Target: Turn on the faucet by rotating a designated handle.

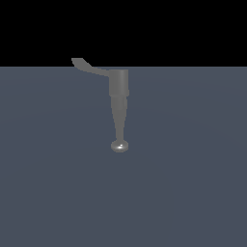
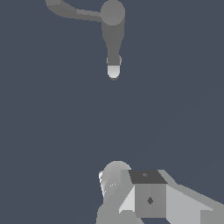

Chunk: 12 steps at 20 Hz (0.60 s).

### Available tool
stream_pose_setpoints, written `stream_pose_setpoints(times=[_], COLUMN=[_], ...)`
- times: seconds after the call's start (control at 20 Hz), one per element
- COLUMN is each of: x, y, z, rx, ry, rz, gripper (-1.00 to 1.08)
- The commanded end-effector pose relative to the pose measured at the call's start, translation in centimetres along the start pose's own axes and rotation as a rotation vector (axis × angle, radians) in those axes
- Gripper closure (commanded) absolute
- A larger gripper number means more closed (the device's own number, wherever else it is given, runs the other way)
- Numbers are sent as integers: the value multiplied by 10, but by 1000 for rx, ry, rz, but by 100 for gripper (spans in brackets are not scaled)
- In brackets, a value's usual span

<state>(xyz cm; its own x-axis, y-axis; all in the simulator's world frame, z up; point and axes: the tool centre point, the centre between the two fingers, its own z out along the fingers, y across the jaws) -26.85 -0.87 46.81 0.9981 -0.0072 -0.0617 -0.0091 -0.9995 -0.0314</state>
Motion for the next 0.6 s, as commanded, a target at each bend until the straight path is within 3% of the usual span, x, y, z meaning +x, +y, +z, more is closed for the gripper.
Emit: stream_pose_setpoints(times=[0.0, 0.55], x=[0, -1], y=[0, 8], z=[0, 8], rx=[0, 42], ry=[0, -38], rz=[0, 2], gripper=[108, 108])
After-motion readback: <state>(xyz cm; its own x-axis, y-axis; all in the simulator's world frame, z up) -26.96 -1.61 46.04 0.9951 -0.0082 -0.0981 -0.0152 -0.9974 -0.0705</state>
